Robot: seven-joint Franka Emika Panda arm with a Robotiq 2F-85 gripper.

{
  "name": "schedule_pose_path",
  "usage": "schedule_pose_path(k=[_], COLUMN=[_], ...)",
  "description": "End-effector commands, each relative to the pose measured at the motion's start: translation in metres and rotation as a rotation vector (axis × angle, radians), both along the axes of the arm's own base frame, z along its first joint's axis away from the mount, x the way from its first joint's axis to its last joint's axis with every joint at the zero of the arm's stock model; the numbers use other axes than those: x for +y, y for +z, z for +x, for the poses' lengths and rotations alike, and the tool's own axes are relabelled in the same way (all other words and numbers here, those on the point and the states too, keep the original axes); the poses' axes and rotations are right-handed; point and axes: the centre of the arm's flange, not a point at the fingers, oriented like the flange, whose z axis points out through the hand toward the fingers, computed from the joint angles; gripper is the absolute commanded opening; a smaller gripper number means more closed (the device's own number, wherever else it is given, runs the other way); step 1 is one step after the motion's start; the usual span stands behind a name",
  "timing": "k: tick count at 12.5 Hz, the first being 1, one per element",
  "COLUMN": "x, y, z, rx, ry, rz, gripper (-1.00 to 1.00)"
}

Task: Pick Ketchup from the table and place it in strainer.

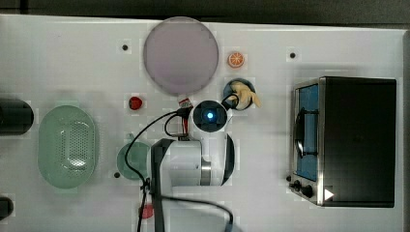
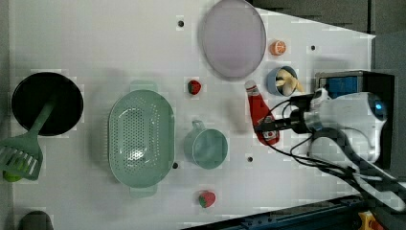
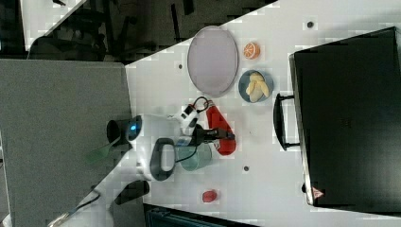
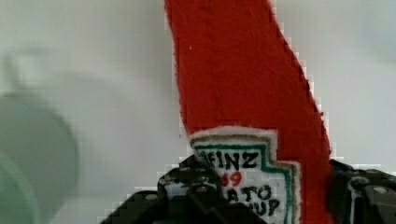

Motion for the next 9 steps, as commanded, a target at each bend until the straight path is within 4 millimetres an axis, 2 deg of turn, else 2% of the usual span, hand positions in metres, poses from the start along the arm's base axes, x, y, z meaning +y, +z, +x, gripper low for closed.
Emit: schedule_pose_path(k=[1, 3, 5, 7, 9], x=[0.008, 0.019, 0.043, 0.08, 0.12], y=[0.117, 0.171, 0.209, 0.228, 0.229], z=[0.029, 0.028, 0.026, 0.026, 0.019], rx=[-0.104, -0.062, -0.039, -0.06, -0.067], ry=[0.033, 0.017, -0.023, -0.014, -0.006], rz=[-0.018, -0.033, -0.048, -0.049, -0.052], gripper=[0.24, 0.24, 0.24, 0.24, 0.24])
